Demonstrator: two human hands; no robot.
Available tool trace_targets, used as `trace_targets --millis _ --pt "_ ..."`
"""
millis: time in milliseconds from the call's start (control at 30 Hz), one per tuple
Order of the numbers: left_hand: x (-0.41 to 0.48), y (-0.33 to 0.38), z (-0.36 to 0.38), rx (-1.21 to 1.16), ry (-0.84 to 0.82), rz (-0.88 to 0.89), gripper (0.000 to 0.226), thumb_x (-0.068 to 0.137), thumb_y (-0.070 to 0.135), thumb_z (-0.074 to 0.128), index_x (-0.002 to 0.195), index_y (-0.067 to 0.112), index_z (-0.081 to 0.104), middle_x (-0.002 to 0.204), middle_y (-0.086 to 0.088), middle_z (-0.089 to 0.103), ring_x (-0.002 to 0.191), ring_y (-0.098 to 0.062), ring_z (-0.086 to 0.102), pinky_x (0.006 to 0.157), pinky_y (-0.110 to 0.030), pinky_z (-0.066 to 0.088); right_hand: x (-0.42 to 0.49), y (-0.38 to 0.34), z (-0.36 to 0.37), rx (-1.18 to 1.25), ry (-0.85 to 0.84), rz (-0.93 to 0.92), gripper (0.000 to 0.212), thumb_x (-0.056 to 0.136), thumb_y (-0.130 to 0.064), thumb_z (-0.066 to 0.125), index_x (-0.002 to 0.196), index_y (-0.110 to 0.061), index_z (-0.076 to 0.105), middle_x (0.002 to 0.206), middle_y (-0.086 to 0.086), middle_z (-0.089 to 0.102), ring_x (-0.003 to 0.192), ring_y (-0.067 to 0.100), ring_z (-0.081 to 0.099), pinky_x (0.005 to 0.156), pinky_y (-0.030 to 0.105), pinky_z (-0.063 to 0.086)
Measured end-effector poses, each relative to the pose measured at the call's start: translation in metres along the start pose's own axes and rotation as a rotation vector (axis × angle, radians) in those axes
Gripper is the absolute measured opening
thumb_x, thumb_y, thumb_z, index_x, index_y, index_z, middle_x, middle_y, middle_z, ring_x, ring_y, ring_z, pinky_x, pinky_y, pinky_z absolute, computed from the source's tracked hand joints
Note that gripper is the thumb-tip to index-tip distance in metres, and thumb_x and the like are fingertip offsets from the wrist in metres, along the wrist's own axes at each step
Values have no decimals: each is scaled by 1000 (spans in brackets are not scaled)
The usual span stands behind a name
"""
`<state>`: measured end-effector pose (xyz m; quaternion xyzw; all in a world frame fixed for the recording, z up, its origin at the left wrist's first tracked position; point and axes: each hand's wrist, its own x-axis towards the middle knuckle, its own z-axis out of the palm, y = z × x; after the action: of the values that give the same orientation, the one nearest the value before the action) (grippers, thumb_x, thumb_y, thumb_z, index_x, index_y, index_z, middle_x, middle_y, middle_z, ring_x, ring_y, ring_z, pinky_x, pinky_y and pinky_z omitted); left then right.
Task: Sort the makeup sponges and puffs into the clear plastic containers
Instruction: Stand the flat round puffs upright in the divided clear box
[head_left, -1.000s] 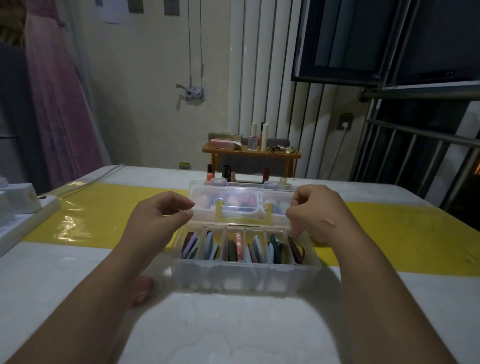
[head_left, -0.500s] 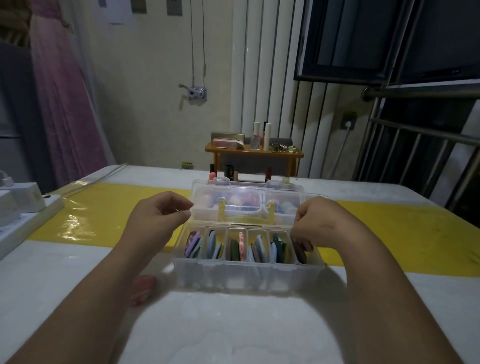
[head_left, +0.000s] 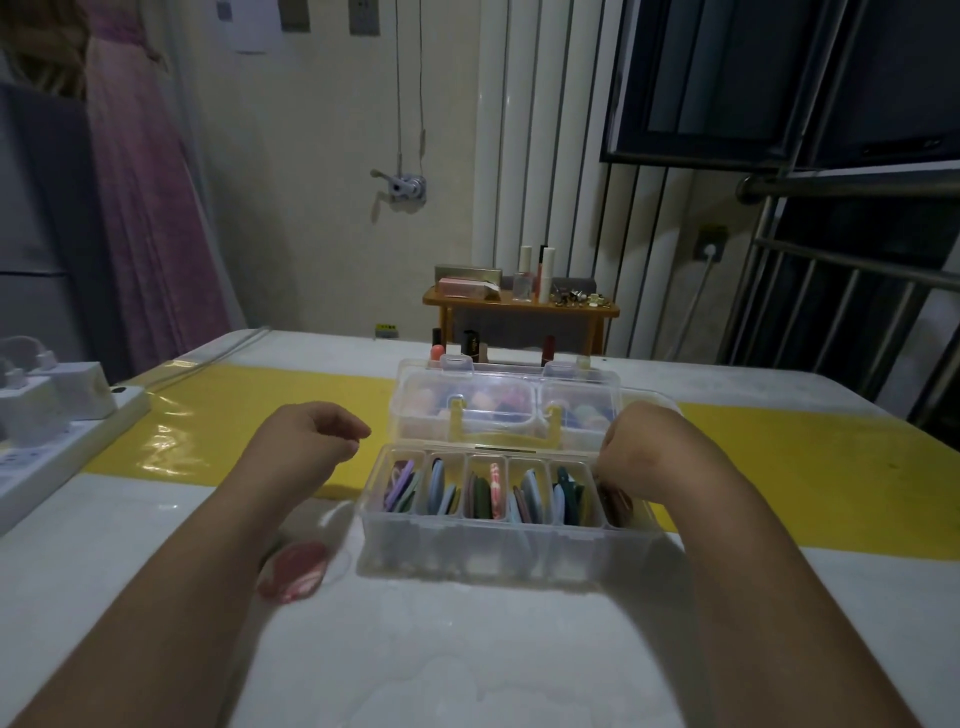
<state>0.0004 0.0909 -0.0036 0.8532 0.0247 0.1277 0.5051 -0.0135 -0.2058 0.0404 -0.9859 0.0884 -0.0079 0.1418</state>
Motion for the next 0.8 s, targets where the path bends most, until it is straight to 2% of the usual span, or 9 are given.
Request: trace_targets --millis 67,200,267,367,533,633,700,767,800 --pt "0 -1 -3 73 -42 -29 16 88 0 65 86 14 74 65 3 59 56 -11 48 49 -24 32 0 -2 0 42 58 -15 11 80 -9 56 72 -11 62 71 4 60 65 17 55 57 24 44" --pt "0 2 -4 154 -58 -22 14 87 3 67 86 15 73 66 5 60 52 -8 46 47 -22 33 -5 -15 6 173 168 -118 13 84 -14 59 81 -19 70 77 2 66 75 18 62 74 35 57" --pt "0 4 -5 173 -59 -8 14 88 4 66 84 16 73 68 5 62 53 -8 48 48 -22 34 -10 -23 16 264 161 -199 13 89 -17 58 84 -22 69 80 0 66 77 15 61 75 35 57" --pt "2 8 -8 210 -72 -7 16 86 5 67 79 19 73 78 -2 70 67 -18 60 56 -25 42 -15 -35 32 313 112 -329 12 93 -21 59 96 -24 70 89 -3 65 83 13 60 80 33 57" --pt "-4 15 -17 460 -155 -14 17 85 7 67 77 21 73 76 -1 70 66 -15 59 59 -24 45 -17 -42 43 286 133 -433 15 93 -26 60 104 -28 69 94 -7 64 83 8 59 79 31 57" --pt "-8 10 -26 692 -188 -37 20 84 14 67 74 32 68 92 5 71 83 -14 62 72 -25 49 -16 -43 45 273 133 -453 16 93 -27 60 105 -29 70 93 -8 64 81 8 60 79 32 58" --pt "-16 11 -31 872 -221 -80 6 84 33 71 90 30 72 104 5 69 92 -16 60 81 -26 49 -15 -44 46 259 144 -466 17 93 -28 59 105 -29 70 96 -7 65 83 9 61 81 35 59" --pt "-25 10 -33 1000 -301 -148 41 83 53 70 116 29 69 119 4 65 107 -19 59 89 -28 49 -15 -44 47 253 147 -480 18 92 -29 59 106 -29 71 99 -7 65 85 10 61 82 37 59" --pt "-31 12 -33 1023 -351 -178 53 81 58 69 126 31 63 124 4 63 110 -19 59 86 -27 49 -14 -44 47 255 144 -481 19 93 -30 59 107 -29 71 99 -7 65 86 10 61 83 37 59"
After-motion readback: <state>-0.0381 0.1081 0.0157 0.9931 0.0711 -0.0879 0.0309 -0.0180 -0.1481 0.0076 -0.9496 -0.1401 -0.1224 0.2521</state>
